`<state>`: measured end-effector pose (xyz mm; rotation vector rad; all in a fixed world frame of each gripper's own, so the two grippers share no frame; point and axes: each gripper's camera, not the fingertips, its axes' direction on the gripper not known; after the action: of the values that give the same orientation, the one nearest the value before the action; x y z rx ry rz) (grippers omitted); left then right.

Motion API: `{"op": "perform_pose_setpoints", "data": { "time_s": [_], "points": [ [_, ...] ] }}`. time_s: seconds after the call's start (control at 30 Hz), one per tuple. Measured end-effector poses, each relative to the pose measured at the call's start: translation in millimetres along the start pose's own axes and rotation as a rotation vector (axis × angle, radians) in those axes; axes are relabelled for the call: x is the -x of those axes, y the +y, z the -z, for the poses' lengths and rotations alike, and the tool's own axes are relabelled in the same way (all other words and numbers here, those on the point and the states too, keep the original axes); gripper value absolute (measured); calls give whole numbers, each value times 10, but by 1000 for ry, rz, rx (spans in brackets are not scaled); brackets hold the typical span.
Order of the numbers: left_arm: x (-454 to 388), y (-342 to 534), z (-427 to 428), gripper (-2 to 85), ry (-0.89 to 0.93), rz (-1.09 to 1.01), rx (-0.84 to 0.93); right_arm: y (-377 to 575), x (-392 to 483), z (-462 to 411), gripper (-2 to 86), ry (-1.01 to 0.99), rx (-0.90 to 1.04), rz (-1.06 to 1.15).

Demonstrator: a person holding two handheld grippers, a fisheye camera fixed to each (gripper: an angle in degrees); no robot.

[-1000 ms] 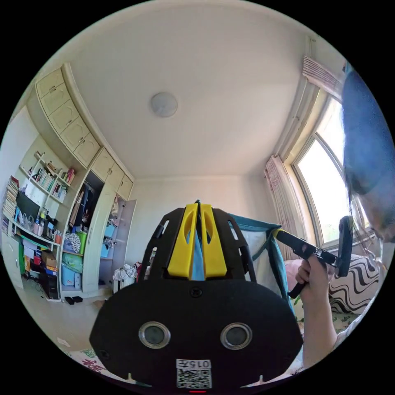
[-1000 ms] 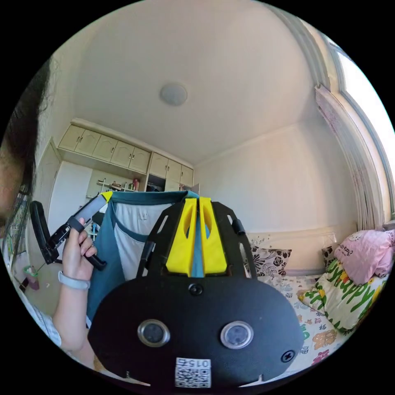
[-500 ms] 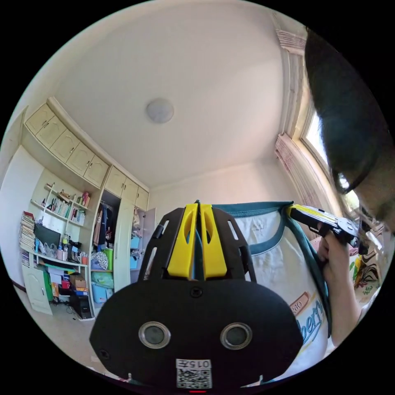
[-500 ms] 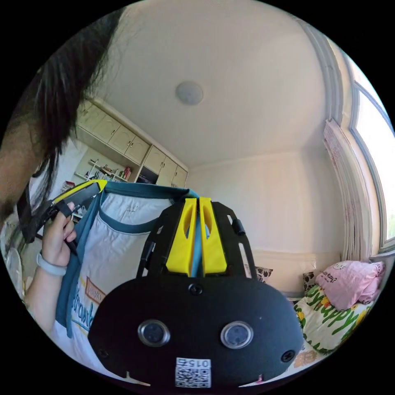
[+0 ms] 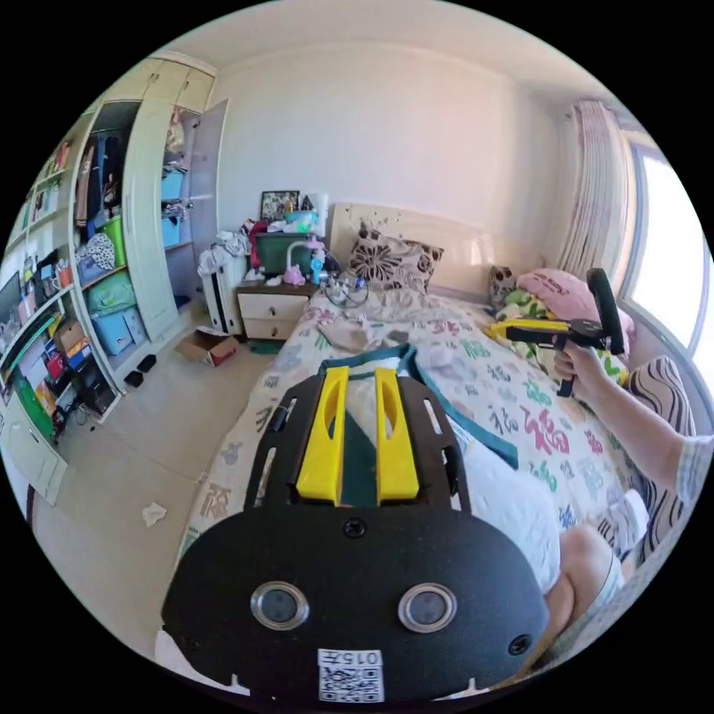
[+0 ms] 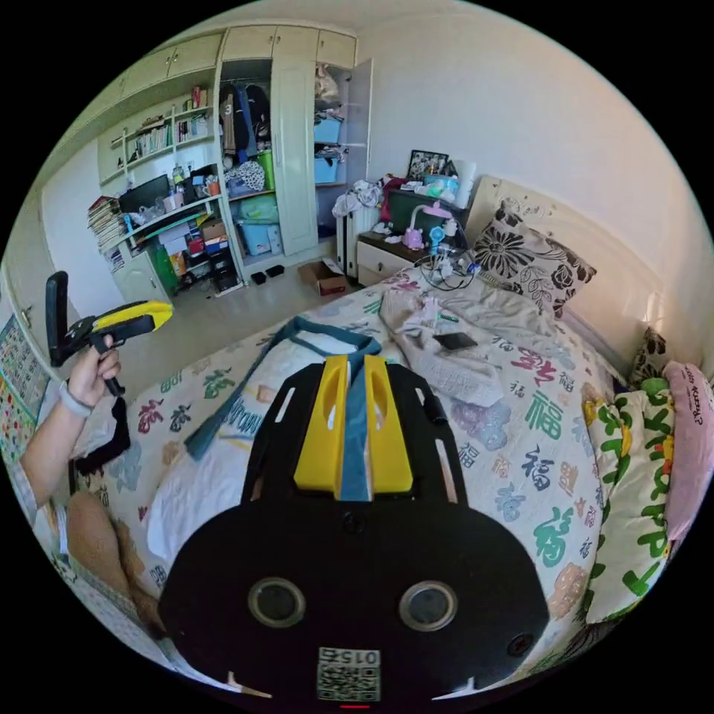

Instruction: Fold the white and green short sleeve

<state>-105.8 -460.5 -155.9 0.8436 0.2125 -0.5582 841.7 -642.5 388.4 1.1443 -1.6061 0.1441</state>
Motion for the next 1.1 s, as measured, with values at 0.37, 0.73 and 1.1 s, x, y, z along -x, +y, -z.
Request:
{"op": "perform_pose_setpoints", "data": {
  "time_s": [0.37,0.73,1.1],
  "points": [
    [589,2039,-1166,85,266,183,837,2913,-1214,-806,105,-531,570,-383],
    [649,2042,-2256,22,213,194,956,2774,-1541,-1635,19,-575,751,-357],
    [1000,1781,-1583,5,105,31,894,3312,-2031,-801,5,-501,709,-320]
  ]
}}
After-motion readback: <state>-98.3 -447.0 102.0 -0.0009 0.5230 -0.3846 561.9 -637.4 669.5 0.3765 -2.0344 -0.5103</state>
